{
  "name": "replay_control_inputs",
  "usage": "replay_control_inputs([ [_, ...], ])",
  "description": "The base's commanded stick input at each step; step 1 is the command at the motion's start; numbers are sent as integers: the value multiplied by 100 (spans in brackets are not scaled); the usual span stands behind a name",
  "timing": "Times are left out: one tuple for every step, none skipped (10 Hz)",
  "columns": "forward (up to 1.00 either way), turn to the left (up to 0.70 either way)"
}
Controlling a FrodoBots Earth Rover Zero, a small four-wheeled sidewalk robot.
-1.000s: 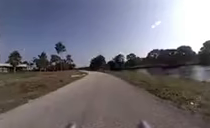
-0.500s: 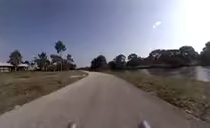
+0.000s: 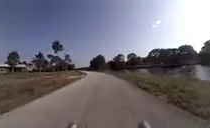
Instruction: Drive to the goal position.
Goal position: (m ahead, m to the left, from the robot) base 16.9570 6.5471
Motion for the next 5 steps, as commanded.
replay_control_inputs([
  [99,2],
  [99,2],
  [99,2],
  [99,2],
  [99,2],
])
